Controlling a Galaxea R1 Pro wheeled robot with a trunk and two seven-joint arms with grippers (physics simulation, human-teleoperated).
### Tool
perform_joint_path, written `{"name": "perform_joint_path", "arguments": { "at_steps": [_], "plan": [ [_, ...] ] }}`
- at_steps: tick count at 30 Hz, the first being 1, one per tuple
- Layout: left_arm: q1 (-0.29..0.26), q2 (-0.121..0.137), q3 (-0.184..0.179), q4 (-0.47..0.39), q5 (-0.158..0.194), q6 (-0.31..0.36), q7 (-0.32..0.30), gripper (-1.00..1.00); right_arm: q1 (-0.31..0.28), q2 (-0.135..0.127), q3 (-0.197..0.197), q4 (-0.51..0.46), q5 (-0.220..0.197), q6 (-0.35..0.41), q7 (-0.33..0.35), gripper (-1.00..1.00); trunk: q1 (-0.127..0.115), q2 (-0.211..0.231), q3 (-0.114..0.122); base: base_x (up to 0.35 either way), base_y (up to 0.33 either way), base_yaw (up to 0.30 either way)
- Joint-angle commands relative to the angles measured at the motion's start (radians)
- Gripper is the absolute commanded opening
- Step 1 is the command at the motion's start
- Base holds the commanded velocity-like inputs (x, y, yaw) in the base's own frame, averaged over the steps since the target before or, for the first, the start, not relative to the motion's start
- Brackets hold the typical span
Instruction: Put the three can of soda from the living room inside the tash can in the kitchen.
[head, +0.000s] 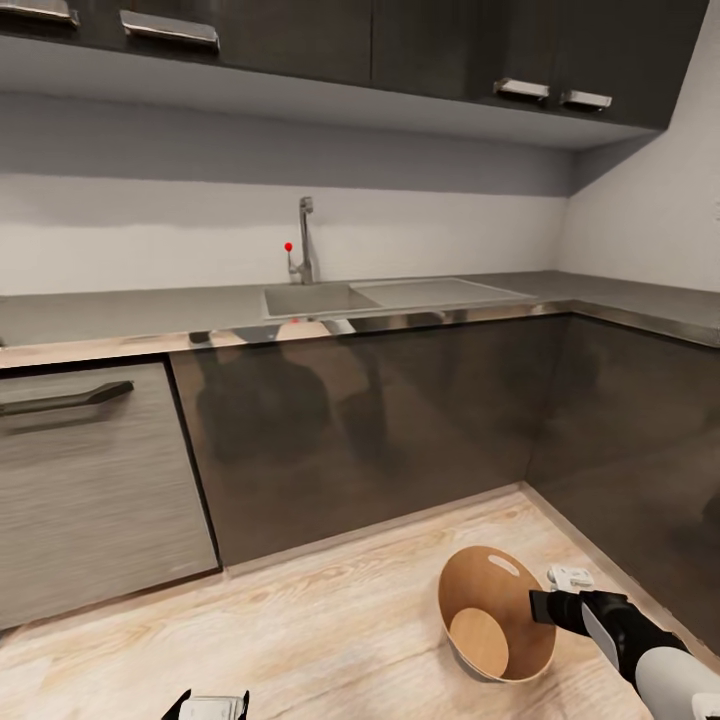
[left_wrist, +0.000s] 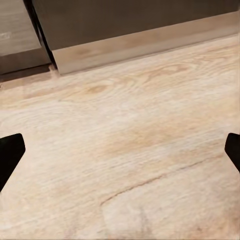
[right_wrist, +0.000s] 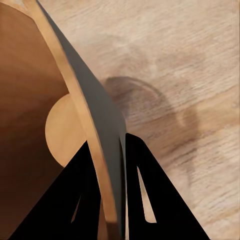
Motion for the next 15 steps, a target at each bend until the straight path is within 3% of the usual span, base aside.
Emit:
{"name": "perform_joint_path", "arguments": {
  "at_steps": [1,15],
  "plan": [
    [0.0,0.0,0.0,0.0,0.0,0.0,0.0,1.0,0.0,0.0,-0.006,-0.001,-0.01,0.001,0.005,-1.0,0.0,0.0,0.004,0.0,0.0,0.0],
    [0.0,0.0,0.0,0.0,0.0,0.0,0.0,1.0,0.002,0.013,-0.007,-0.001,-0.009,0.001,0.005,-1.0,-0.007,0.004,0.058,0.0,0.0,0.0]
  ]
}}
